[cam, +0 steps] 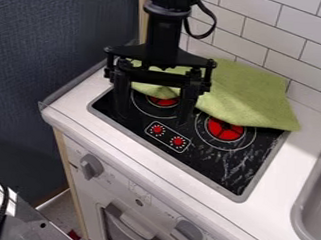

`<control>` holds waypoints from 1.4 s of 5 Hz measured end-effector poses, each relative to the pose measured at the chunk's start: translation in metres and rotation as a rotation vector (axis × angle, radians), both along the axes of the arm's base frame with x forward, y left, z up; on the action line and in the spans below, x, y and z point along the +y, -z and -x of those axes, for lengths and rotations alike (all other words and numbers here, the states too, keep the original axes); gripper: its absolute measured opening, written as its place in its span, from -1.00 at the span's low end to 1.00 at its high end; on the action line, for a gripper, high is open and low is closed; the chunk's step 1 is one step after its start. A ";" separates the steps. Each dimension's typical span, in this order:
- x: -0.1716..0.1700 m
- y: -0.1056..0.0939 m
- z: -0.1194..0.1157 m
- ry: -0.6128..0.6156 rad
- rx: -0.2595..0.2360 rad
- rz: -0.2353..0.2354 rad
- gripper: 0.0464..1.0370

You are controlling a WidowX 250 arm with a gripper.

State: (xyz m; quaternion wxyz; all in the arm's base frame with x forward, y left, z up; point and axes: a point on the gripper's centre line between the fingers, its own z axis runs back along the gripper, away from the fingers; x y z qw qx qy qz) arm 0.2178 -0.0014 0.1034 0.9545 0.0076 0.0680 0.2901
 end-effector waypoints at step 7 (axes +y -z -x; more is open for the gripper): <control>0.063 0.110 -0.192 0.199 0.053 0.148 0.92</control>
